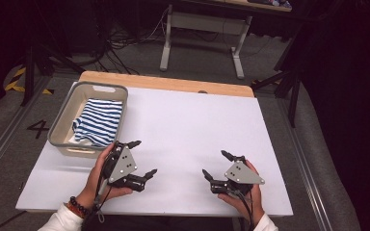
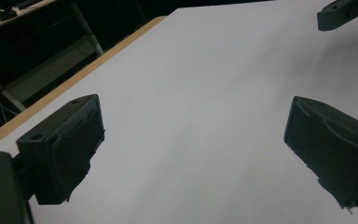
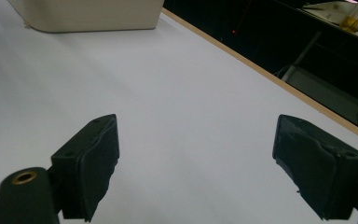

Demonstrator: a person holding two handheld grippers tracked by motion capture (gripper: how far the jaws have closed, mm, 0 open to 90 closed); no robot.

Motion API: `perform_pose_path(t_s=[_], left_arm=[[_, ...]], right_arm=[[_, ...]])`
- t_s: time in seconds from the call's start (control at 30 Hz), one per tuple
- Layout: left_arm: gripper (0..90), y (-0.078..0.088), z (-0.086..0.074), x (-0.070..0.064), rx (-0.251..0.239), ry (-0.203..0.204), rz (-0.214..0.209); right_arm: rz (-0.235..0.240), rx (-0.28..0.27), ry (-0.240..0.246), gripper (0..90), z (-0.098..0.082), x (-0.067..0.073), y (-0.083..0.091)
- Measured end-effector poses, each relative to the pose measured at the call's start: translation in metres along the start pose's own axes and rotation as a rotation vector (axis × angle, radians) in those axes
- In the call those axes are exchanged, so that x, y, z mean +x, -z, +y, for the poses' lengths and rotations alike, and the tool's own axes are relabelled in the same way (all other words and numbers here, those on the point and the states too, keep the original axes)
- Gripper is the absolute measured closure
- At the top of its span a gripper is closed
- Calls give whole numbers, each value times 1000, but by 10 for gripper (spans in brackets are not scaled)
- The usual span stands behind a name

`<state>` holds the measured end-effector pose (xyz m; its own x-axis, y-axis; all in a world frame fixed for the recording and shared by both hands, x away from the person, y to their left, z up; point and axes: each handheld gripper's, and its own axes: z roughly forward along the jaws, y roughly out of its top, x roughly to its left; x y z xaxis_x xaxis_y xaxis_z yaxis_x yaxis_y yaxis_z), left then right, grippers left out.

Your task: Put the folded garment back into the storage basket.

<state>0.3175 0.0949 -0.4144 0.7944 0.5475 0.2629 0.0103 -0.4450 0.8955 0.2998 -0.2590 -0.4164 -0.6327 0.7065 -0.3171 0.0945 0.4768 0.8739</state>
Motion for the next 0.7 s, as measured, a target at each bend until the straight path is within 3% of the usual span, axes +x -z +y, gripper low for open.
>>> perform_pose_path(t_s=[0.2,0.7], left_arm=[[60,3,-10,0,25,-6,17],[60,9,-31,1,64,29,30]], right_arm=[[2,-5,-1,150,-4,0,1],[21,17,11,150,-15,3,-4]])
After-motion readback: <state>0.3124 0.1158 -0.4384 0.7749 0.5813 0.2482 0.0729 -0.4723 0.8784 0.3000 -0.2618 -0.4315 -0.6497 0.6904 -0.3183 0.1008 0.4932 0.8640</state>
